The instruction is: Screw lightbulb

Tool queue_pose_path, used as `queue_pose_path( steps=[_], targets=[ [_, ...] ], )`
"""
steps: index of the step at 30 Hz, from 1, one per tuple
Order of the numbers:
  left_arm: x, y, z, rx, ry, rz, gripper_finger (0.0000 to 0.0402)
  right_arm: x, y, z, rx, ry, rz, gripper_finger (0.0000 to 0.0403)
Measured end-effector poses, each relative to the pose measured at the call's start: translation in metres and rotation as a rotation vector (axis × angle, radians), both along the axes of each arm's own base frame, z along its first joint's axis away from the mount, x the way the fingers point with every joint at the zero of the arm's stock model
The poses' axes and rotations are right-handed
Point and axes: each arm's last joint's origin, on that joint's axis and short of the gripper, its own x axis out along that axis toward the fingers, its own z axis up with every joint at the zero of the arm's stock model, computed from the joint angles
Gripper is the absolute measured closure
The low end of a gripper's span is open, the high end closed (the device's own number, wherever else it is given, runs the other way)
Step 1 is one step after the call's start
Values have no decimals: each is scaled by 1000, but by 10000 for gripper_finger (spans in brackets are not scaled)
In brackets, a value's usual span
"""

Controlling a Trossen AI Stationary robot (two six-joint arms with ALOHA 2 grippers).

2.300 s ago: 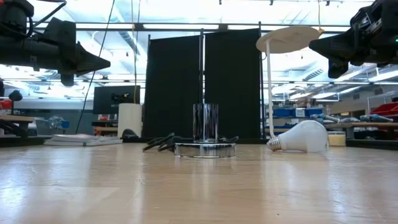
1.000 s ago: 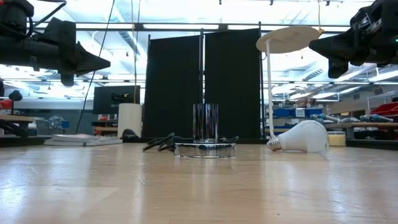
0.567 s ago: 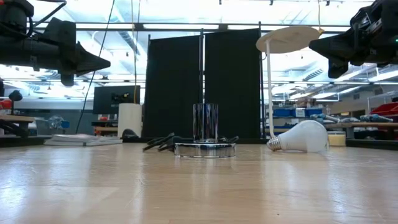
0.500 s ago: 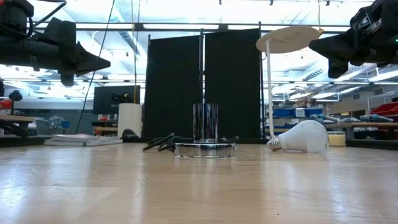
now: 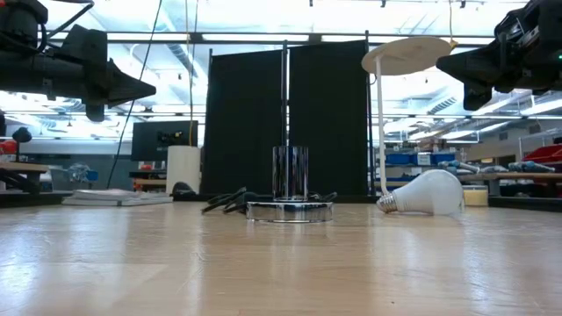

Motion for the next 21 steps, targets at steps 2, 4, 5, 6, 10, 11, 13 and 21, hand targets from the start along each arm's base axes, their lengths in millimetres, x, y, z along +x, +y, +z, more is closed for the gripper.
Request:
queue_pose_path(
  steps=[2,4,5,6,10,11,13,21],
  targets=[
    [0,0,0,0,0,0,393,0,0,0,0,0,0,380],
    [0,0,0,0,0,0,393,0,0,0,0,0,0,380],
    [0,0,0,0,0,0,393,0,0,0,0,0,0,380],
    [0,0,0,0,0,0,393,0,0,0,0,1,0,380],
    [0,0,0,0,0,0,393,0,0,0,0,0,0,378],
    [0,0,0,0,-4,0,393,0,0,0,0,0,0,378],
    [0,0,2,-44,-54,-9,393,0,0,0,0,0,0,379],
    [-1,-1,9,-288,-296,-75,393,0,0,0,0,0,0,378]
  ],
)
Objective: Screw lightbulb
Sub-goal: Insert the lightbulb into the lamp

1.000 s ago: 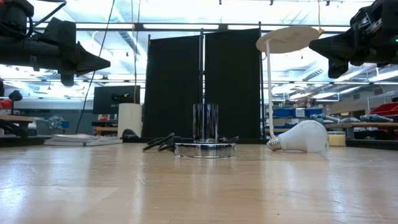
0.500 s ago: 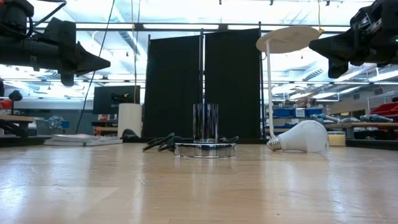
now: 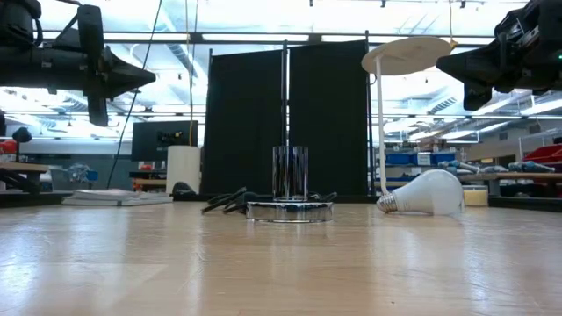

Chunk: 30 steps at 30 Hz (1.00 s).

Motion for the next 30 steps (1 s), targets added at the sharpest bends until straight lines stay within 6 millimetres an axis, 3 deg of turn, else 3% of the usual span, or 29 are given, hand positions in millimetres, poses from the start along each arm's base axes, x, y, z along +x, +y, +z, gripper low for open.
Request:
queue_pose_path(
  steps=[13,20,25,30],
  targets=[
    [0,0,1,42,25,28,393,-1,0,7,-7,-69,0,379],
    [1,0,1,155,92,29,393,-3,0,12,-23,-127,-2,378],
    [6,-4,6,270,86,-107,388,2,2,8,-27,-72,62,377],
    [18,-7,10,368,135,-122,349,12,1,2,28,45,65,375]
  ],
)
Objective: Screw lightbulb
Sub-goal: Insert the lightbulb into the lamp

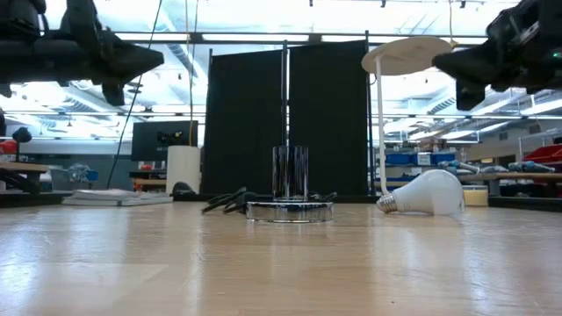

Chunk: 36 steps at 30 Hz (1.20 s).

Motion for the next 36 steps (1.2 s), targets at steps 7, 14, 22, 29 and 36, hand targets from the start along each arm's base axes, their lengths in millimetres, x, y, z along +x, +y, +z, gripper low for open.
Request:
queue_pose_path(
  steps=[7,14,22,29,36],
  targets=[
    [31,0,5,107,218,3,276,20,-3,4,-76,204,-24,337],
    [55,1,-7,147,301,-12,244,32,-6,10,-132,279,-72,192],
    [80,-15,-14,116,306,-183,244,41,-3,15,24,485,-73,45],
    [111,-47,-9,127,355,-179,244,47,10,-3,21,654,-148,45],
    [125,-67,-21,134,423,-91,244,51,20,-20,-6,674,-210,55]
  ],
)
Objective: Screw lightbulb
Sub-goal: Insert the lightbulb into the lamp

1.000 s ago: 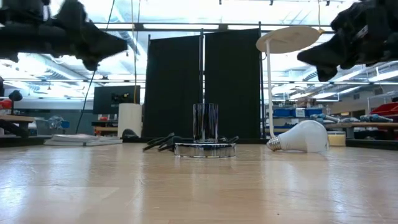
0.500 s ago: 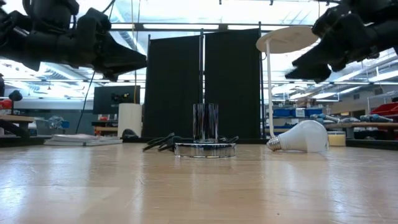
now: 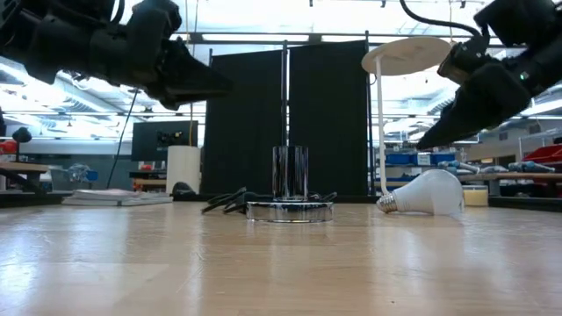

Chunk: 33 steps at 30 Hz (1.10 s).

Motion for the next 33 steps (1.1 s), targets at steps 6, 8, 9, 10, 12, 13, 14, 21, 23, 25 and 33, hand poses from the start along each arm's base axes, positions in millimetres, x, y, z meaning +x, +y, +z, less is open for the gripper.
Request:
queue_pose_path(
  steps=[6,8,9,10,12,13,14,21,23,25,33],
  targets=[
    [6,-6,-15,-34,18,11,244,-9,0,-30,46,-90,-17,55],
    [8,-7,-21,-57,26,15,244,-10,0,-34,53,-105,-20,55],
    [9,-7,-25,-72,33,19,244,-10,0,-35,54,-109,-19,55],
    [10,-7,-29,-81,37,22,244,-10,0,-36,54,-108,-18,55],
    [11,-8,-34,-93,45,25,244,-9,1,-39,53,-98,-17,55],
    [12,-8,-37,-95,42,28,244,-9,1,-40,51,-88,-17,55],
    [13,-8,-40,-96,38,37,244,-9,1,-42,50,-76,-18,55],
    [18,-11,-54,-109,39,15,224,-1,2,-49,23,-60,-2,54],
    [21,-13,-57,-117,41,-25,207,1,2,-51,13,-64,4,54],
    [27,-15,-60,-121,52,-57,186,3,2,-53,7,-57,7,55],
    [53,-22,-79,-58,104,-42,127,7,2,-67,5,-10,-4,55]
  ],
)
